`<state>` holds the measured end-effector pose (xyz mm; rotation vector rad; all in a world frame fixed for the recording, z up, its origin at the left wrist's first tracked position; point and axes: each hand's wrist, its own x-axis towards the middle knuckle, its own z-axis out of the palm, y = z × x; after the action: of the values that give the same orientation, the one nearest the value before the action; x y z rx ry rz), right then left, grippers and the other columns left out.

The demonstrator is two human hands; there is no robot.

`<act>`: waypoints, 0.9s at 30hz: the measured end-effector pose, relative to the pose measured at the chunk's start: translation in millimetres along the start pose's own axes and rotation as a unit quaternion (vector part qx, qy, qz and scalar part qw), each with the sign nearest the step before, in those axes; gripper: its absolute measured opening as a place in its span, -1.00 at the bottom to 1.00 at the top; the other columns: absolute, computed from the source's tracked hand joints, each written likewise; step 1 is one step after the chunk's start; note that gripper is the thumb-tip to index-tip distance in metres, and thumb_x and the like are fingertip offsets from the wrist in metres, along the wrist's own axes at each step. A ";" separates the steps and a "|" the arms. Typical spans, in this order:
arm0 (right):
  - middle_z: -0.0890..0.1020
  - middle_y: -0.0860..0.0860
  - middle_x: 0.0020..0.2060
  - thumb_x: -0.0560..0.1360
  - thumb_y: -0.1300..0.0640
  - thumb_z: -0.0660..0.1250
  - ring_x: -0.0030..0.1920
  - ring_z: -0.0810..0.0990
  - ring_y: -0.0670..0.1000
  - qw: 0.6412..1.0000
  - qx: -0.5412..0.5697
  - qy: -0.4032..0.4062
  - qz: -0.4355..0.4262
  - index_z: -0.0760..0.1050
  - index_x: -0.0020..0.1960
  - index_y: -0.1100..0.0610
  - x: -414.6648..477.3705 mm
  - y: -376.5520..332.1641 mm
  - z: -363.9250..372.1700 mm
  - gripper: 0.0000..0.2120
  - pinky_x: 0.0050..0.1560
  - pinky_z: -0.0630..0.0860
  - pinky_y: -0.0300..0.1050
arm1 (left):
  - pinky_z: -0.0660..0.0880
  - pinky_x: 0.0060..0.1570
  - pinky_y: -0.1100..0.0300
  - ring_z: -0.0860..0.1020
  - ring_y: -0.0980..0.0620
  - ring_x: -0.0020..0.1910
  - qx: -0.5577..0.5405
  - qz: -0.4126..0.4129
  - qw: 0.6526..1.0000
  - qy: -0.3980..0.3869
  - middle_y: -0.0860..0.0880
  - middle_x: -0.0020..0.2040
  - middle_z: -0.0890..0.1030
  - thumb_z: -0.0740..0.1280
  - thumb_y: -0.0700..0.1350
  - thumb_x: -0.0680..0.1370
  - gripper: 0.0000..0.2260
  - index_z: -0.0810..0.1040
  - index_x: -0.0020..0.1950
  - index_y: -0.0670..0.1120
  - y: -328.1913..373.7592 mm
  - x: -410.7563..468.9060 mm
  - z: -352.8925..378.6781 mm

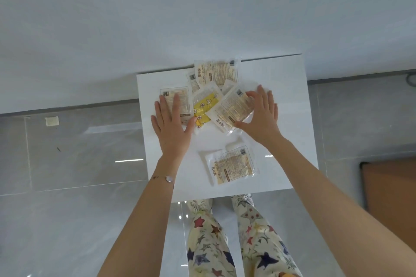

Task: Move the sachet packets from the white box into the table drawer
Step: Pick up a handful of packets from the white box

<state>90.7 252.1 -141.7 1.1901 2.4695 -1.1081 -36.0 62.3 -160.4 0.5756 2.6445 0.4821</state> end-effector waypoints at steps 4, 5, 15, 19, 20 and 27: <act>0.17 0.00 0.51 0.36 0.08 0.53 0.56 -0.06 0.09 1.000 0.005 0.012 -0.026 0.21 0.45 0.04 -5.4 -3.0 -0.4 -0.22 0.51 -0.17 0.16 | -0.17 0.49 -0.13 -0.11 -0.11 0.57 -0.035 0.011 0.999 -0.022 -0.11 0.59 0.00 0.30 0.12 0.56 -0.40 0.17 0.55 0.05 2.7 -7.9 -0.7; 0.25 0.00 0.46 0.35 0.09 0.54 0.54 0.03 0.11 0.999 0.006 0.022 -0.034 0.23 0.45 0.04 -6.3 -3.7 -0.3 -0.23 0.52 -0.11 0.17 | -0.18 0.48 -0.11 -0.10 -0.11 0.57 -0.048 0.016 0.998 -0.028 -0.11 0.59 0.02 0.29 0.12 0.57 -0.44 0.23 0.53 0.04 6.2 -10.9 -0.8; 0.40 0.09 0.21 0.34 0.15 0.52 0.23 0.39 0.11 0.992 0.093 -0.004 0.089 0.26 0.37 0.15 -13.2 -4.5 -3.2 -0.31 0.23 0.43 0.07 | 0.10 0.38 0.02 0.15 -0.14 0.47 -0.110 -0.029 0.993 -0.025 -0.15 0.49 0.20 0.50 -0.07 0.41 -0.17 0.10 0.55 -0.11 35.6 -17.0 -9.7; 0.58 -0.02 -0.01 0.36 0.20 0.48 -0.02 0.59 0.00 0.959 0.245 0.012 0.143 0.40 0.14 0.09 -21.3 -3.5 -8.5 -0.58 -0.12 0.55 -0.15 | 0.26 0.28 -0.02 0.22 -0.13 0.33 -0.092 -0.077 0.991 -0.062 -0.12 0.35 0.29 0.54 -0.02 0.34 -0.09 0.09 0.54 -0.08 44.2 -17.0 -11.8; 0.59 -0.04 -0.05 0.37 0.22 0.47 -0.05 0.60 -0.01 0.948 0.278 0.020 0.154 0.42 0.12 0.09 -23.6 -3.2 -9.0 -0.62 -0.10 0.55 -0.15 | 0.28 0.26 0.01 0.23 -0.12 0.31 -0.087 -0.084 0.990 -0.067 -0.12 0.31 0.30 0.54 -0.01 0.34 -0.14 0.15 0.51 -0.08 45.7 -17.8 -11.3; 0.63 0.09 0.01 0.49 0.35 0.33 0.00 0.67 0.07 0.843 0.491 0.063 0.213 0.40 0.07 0.15 -34.1 4.2 -17.9 -0.78 -0.06 0.65 -0.08 | 0.46 0.07 0.05 0.42 -0.12 0.15 -0.225 -0.111 0.965 -0.077 -0.15 0.09 0.48 0.43 -0.17 0.45 -0.69 0.45 0.14 -0.16 35.3 -18.4 -15.1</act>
<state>118.9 245.8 -116.0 1.9477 1.4635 -2.2628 -15.9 80.5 -127.5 0.1632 2.3044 0.8938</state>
